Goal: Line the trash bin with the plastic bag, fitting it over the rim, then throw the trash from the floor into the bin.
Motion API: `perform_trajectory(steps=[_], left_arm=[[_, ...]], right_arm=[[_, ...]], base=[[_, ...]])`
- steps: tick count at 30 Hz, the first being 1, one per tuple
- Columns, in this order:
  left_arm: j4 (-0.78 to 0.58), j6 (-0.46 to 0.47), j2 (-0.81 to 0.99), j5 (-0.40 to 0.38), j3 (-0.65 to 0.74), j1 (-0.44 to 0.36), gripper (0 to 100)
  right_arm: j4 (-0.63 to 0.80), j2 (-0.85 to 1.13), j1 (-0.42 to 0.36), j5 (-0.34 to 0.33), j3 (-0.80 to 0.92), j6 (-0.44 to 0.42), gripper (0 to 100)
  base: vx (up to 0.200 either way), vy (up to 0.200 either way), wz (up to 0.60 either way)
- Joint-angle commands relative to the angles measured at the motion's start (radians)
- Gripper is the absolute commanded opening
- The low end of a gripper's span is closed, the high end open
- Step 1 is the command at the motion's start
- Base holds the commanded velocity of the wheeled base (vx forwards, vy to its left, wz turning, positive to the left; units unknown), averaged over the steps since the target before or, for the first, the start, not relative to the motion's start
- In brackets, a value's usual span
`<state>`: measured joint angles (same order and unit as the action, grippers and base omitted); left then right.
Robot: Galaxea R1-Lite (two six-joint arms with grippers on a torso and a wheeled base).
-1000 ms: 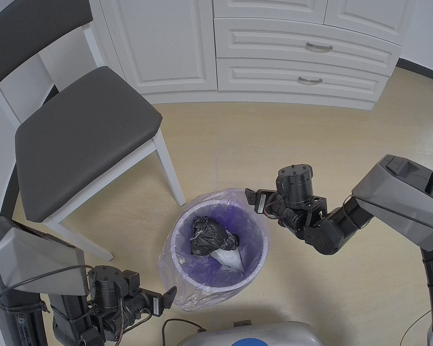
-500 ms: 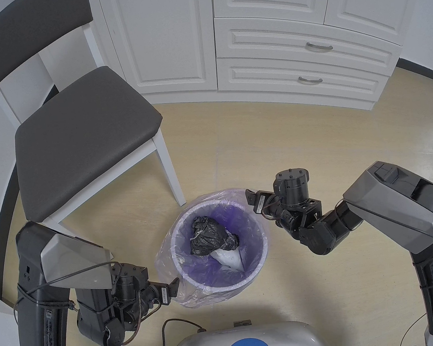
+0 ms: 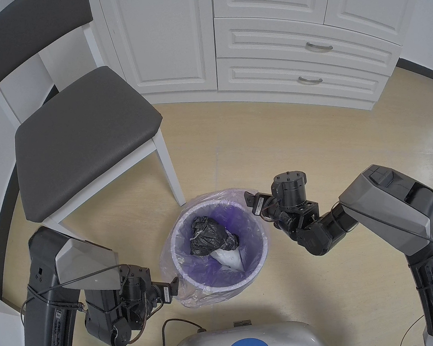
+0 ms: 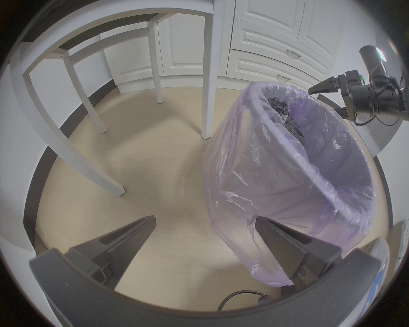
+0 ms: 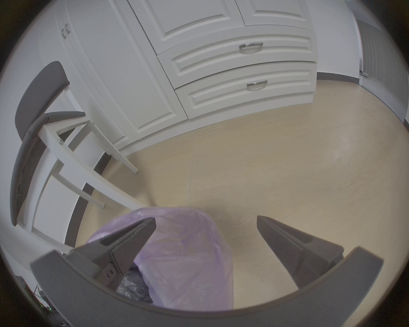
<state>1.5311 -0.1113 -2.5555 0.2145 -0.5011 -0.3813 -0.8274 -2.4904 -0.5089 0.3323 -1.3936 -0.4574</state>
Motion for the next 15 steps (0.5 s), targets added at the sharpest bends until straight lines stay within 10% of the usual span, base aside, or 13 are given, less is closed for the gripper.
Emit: perform_trajectory(steps=[1,15], left_arm=[[0.0,-0.001,0.0,0.0,-0.004,0.001,100],[0.0,-0.001,-0.041,0.011,-0.01,0.002,100]], right_arm=[[0.002,-0.015,0.003,-0.016,0.007,-0.001,100],[0.062,-0.111,0.056,-0.022,-0.07,0.0,100]], base=[[0.0,0.0,0.0],[0.0,0.0,0.0]])
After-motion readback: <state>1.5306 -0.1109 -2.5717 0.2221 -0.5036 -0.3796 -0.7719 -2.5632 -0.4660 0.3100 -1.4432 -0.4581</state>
